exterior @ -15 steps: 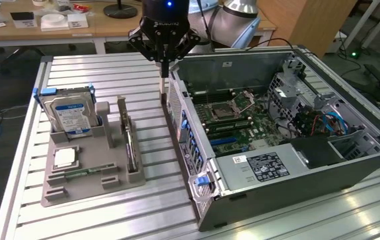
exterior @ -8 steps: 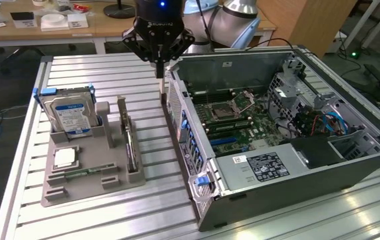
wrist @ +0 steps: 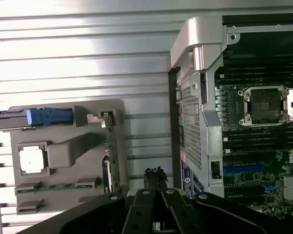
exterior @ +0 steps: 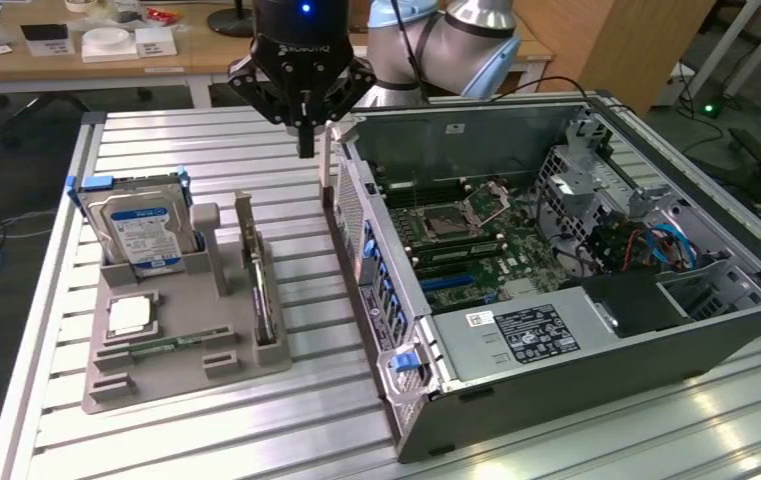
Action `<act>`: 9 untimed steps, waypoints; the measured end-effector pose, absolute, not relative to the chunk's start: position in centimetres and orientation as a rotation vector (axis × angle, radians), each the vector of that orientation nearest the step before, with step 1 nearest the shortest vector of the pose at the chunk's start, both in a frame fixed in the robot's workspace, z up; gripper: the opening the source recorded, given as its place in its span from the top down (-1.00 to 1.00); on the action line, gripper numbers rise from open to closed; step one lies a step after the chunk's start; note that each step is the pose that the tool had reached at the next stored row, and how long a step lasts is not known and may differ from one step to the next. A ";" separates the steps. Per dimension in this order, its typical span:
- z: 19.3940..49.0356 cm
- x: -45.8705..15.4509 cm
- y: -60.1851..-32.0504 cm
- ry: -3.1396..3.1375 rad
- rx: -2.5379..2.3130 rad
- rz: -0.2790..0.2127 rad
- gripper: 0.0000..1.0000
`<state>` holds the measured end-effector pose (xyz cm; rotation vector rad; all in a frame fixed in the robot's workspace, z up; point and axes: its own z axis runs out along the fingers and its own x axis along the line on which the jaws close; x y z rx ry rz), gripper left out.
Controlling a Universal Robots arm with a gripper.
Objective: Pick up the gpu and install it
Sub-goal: 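Reach for the gpu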
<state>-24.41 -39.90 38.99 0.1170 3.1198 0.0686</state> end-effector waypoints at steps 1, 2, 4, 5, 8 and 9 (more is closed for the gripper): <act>39.0 -24.6 -39.9 3.120 0.117 0.069 0.79; 39.0 -24.7 -39.9 3.120 0.117 0.069 0.79; 39.0 -25.1 -39.9 3.120 0.117 0.069 0.79; 39.0 -25.3 -39.9 3.120 0.117 0.069 0.79; 39.0 -25.8 -39.9 3.120 0.117 0.069 0.79; 39.0 -26.0 -39.9 3.120 0.117 0.069 0.79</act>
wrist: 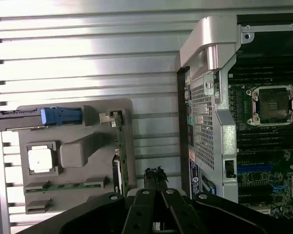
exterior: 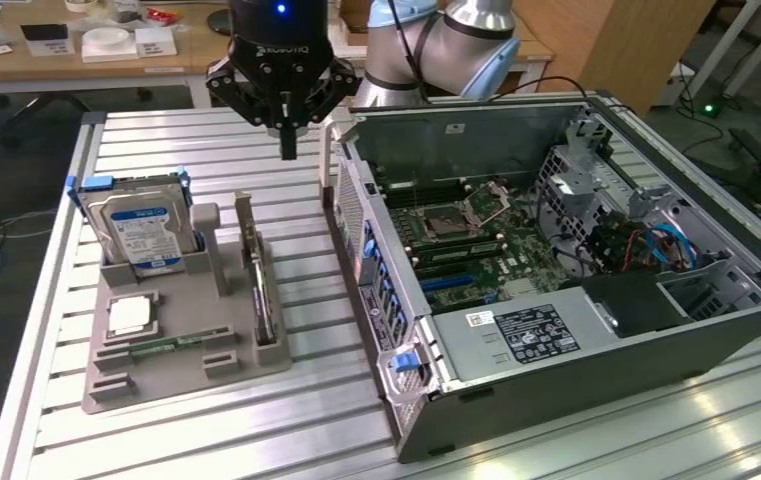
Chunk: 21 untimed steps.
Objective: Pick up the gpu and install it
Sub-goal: 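Reach for the gpu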
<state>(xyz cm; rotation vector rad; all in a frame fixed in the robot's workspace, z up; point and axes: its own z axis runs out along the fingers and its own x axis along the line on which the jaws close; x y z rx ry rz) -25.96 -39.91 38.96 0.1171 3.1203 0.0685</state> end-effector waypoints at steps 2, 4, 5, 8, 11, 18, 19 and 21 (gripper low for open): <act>39.0 -26.3 -39.9 3.120 0.117 0.069 0.79; 38.9 -26.7 -39.9 3.120 0.117 0.069 0.79; 38.9 -26.9 -39.9 3.120 0.117 0.069 0.79; 38.9 -27.4 -39.9 3.121 0.117 0.069 0.79; 38.9 -27.8 -39.9 3.122 0.103 0.069 0.79; 38.9 -28.5 -40.0 3.124 0.046 0.069 0.79; 38.9 -28.7 -40.0 3.124 0.040 0.069 0.79; 38.9 -28.9 -40.0 3.124 0.034 0.069 0.79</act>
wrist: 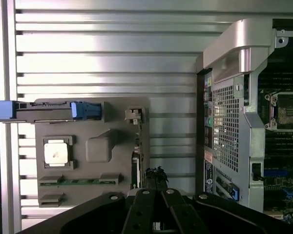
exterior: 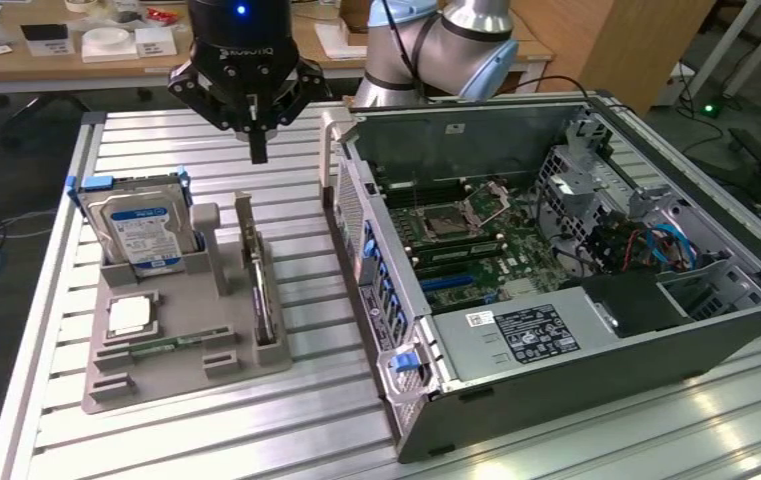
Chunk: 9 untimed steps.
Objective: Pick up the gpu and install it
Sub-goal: 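Reach for the gpu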
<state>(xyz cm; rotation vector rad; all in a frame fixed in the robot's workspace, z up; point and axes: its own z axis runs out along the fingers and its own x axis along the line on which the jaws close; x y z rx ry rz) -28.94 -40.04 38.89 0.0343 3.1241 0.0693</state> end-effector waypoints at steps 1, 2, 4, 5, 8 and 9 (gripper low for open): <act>38.9 -29.0 -40.1 3.124 0.033 0.069 0.79; 38.9 -29.2 -40.1 3.124 0.031 0.069 0.79; 38.9 -29.4 -40.2 3.124 0.028 0.069 0.79; 38.9 -29.6 -40.3 3.124 0.026 0.069 0.79; 38.9 -30.0 -40.5 3.124 0.023 0.068 0.79; 38.9 -30.1 -40.5 3.124 0.021 0.068 0.79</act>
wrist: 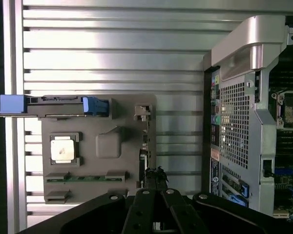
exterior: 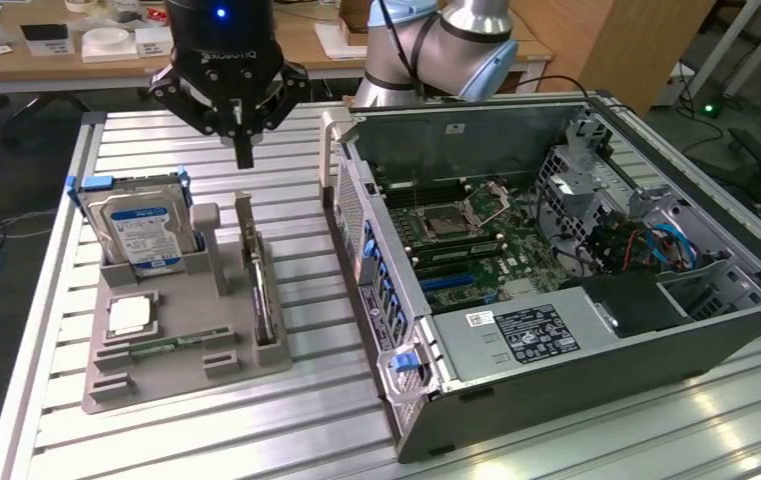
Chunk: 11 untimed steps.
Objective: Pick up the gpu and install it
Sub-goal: 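Reach for the gpu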
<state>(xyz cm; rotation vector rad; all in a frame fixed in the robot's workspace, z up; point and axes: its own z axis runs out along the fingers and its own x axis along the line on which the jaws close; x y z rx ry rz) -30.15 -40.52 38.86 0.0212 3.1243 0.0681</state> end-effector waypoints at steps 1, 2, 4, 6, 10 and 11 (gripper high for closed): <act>38.9 -30.3 -40.6 3.124 0.020 0.068 0.79; 38.9 -30.4 -40.7 3.124 0.020 0.068 0.79; 38.8 -30.5 -41.0 3.124 0.020 0.068 0.79; 38.8 -31.5 -42.1 3.124 0.019 0.067 0.79; 38.8 -31.6 -42.2 3.124 0.019 0.067 0.79; 38.8 -31.6 -42.2 3.124 0.019 0.067 0.79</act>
